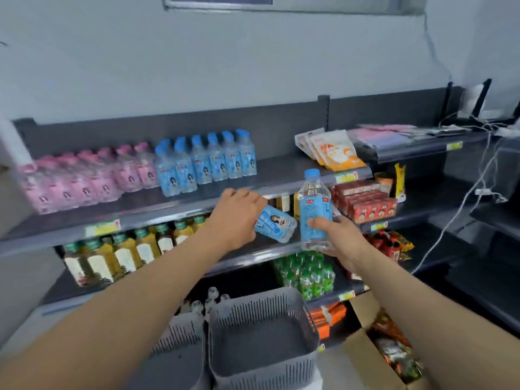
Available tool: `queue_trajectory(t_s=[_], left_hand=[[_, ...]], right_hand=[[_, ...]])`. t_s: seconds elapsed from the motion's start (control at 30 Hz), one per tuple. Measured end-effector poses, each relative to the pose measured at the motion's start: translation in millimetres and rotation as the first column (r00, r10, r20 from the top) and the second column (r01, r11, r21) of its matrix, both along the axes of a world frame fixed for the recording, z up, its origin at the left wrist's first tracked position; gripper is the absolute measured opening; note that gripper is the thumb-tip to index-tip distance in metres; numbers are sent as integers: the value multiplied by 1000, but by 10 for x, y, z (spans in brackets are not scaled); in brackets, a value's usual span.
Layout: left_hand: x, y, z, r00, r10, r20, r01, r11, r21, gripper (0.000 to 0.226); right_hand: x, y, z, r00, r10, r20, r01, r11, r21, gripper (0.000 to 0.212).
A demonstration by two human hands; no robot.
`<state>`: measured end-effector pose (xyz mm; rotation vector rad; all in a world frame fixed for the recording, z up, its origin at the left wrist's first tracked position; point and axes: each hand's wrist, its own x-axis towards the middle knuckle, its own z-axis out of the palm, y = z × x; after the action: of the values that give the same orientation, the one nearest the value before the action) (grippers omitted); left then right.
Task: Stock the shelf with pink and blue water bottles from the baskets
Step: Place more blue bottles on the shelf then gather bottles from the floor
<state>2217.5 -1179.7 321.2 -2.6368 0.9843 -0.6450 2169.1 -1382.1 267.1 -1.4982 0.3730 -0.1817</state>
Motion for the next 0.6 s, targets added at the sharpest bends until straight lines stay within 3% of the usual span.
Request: queue_trajectory(t_s=[0.3,0.47,0.6], left_hand=[[644,1001,221,982,161,96,-169,982,83,58],[1238,1353,339,976,172,137,-188,974,122,65],[1692,1509,402,980,135,144,-161,969,186,67]], right_hand=[[938,983,301,978,136,155,-134,991,-19,58],[1529,1380,400,954,202,222,-196,979,-50,36],[1977,1584,428,952,154,266,-154,988,-24,34]])
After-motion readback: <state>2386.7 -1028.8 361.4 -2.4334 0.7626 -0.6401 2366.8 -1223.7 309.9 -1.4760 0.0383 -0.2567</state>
